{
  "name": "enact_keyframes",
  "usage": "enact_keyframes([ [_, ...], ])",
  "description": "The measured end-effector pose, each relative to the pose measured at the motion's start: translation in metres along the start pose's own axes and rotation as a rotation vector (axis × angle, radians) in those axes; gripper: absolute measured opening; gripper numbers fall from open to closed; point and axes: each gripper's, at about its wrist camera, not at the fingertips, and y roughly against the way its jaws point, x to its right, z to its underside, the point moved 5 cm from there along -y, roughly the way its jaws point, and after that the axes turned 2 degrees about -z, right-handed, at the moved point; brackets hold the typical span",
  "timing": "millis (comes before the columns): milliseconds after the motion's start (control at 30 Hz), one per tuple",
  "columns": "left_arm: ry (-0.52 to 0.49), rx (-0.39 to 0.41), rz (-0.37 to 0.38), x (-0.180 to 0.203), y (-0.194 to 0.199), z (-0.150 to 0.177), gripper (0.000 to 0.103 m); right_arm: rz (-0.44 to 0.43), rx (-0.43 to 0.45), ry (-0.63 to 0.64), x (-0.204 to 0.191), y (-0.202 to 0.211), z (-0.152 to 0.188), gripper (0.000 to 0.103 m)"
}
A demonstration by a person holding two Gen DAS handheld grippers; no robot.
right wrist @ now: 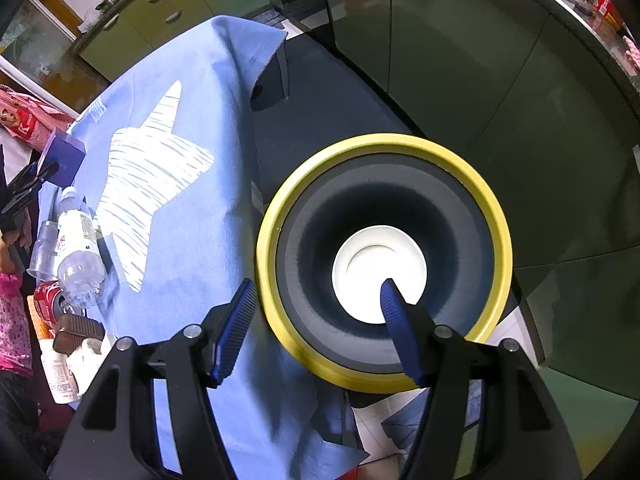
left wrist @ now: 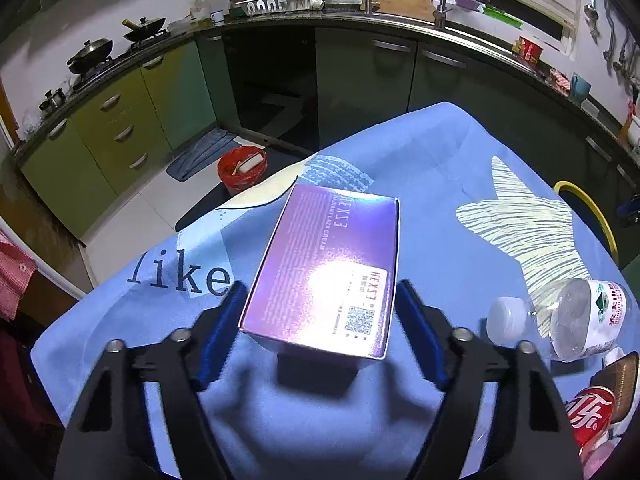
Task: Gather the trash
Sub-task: 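Grasp the purple box with the left tool, then carry the purple box over the bin and open the left tool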
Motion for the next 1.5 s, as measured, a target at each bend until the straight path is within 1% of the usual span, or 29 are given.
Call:
enact_keyframes([
  [67,0.004,0.004,0.013,0.000,0.000,0.001,0.062,-0.002,0.002,0.002,-0.001,0.000,0.000,0.061],
  [167,0.000,0.015,0.015,-0.001,0.003,0.002,0.058,-0.008,0.008,0.005,-0.003,0.001,0.000,0.061],
  [333,-0.012,0.033,-0.024,0.005,0.012,0.003,0.054,-0.017,0.015,0.007,-0.007,0.003,0.001,0.061],
  [433,-0.010,0.045,-0.027,0.008,0.025,0.001,0.053,-0.024,0.021,0.010,-0.008,0.003,0.002,0.061],
  [533,-0.026,0.049,-0.047,0.016,0.043,-0.001,0.053,-0.035,0.030,0.011,-0.009,0.006,0.005,0.061],
  [600,-0.036,0.054,-0.049,0.025,0.058,-0.003,0.053,-0.045,0.042,0.010,-0.008,0.009,0.007,0.061],
  [700,-0.066,0.068,-0.042,0.048,0.085,-0.010,0.053,-0.052,0.067,0.008,-0.005,0.018,0.014,0.061],
  [767,-0.092,0.074,-0.018,0.070,0.103,-0.016,0.053,-0.059,0.087,0.003,0.000,0.024,0.021,0.061],
  [867,-0.128,0.070,0.047,0.112,0.128,-0.028,0.053,-0.058,0.117,-0.010,0.012,0.036,0.033,0.061],
  [1000,-0.196,0.057,0.195,0.192,0.147,-0.053,0.054,-0.055,0.156,-0.046,0.038,0.051,0.050,0.062],
  [1100,-0.254,0.033,0.299,0.256,0.147,-0.071,0.054,-0.059,0.183,-0.081,0.061,0.060,0.064,0.062],
  [1133,-0.267,0.026,0.323,0.271,0.146,-0.074,0.054,-0.060,0.189,-0.090,0.067,0.061,0.067,0.062],
  [1167,-0.294,0.008,0.367,0.299,0.140,-0.081,0.054,-0.064,0.196,-0.102,0.075,0.063,0.072,0.062],
  [1200,-0.313,-0.002,0.389,0.318,0.136,-0.083,0.054,-0.067,0.200,-0.112,0.082,0.065,0.077,0.062],
  [1267,-0.355,-0.020,0.427,0.356,0.124,-0.089,0.054,-0.072,0.206,-0.131,0.094,0.067,0.088,0.062],
  [1333,-0.394,-0.050,0.456,0.396,0.103,-0.094,0.054,-0.072,0.211,-0.148,0.107,0.069,0.099,0.062],
  [1433,-0.440,-0.106,0.477,0.441,0.067,-0.095,0.054,-0.070,0.221,-0.176,0.122,0.071,0.109,0.062],
  [1467,-0.448,-0.123,0.475,0.449,0.056,-0.094,0.054,-0.071,0.225,-0.186,0.128,0.072,0.114,0.063],
  [1500,-0.460,-0.161,0.478,0.466,0.040,-0.091,0.054,-0.072,0.227,-0.198,0.133,0.072,0.118,0.064],
])
